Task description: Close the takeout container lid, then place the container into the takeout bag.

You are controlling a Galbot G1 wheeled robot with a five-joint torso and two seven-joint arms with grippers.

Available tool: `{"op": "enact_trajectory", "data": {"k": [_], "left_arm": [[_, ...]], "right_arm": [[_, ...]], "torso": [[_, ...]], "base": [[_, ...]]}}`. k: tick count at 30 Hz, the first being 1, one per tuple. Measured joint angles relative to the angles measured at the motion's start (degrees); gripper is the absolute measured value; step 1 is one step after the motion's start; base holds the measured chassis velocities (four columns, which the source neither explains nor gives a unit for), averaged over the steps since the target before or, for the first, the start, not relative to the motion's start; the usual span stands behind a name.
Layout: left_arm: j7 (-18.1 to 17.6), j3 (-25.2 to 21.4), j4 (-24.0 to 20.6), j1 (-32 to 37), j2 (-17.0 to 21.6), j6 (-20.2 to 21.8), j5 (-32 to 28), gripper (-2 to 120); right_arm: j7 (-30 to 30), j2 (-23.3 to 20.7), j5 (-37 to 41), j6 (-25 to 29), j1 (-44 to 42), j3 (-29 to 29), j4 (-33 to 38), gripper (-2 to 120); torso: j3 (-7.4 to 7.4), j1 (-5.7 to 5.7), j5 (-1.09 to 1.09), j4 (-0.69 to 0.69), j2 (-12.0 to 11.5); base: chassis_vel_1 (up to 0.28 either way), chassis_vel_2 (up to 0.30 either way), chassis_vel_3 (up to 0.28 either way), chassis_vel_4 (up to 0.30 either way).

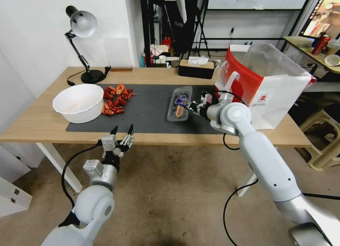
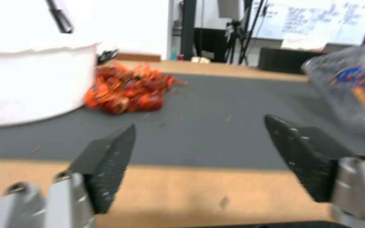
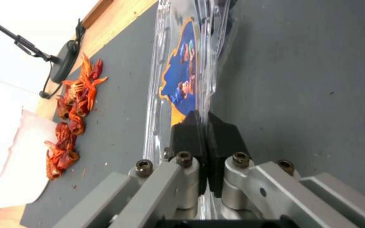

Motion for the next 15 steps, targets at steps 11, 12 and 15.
{"op": "enact_trajectory", "data": {"k": [11, 12, 15], "left_arm": [[0.4, -1.6, 0.2, 6.0, -1.1, -2.8, 2.5, 100], [0.5, -1.7, 0.2, 6.3, -1.2, -3.0, 2.6, 100], [0.7, -1.9, 0.2, 6.9, -1.3, -3.1, 2.5, 100]], "right_arm": [[-0.2, 0.4, 0.0, 0.0, 0.2, -0.1, -0.2, 0], [-0.2, 0.4, 0.0, 0.0, 0.3, -0.1, -0.2, 0], [-0.2, 0.5, 0.3, 0.0, 0.4, -0.1, -0.2, 0]], "torso": [[0.0, 0.0, 0.0, -0.01, 0.0], [0.01, 0.0, 0.0, -0.01, 0.0], [0.0, 0.0, 0.0, -0.02, 0.0]], "base": [[0.0, 0.0, 0.0, 0.0], [0.0, 0.0, 0.0, 0.0], [0.0, 0.0, 0.0, 0.0]]}}
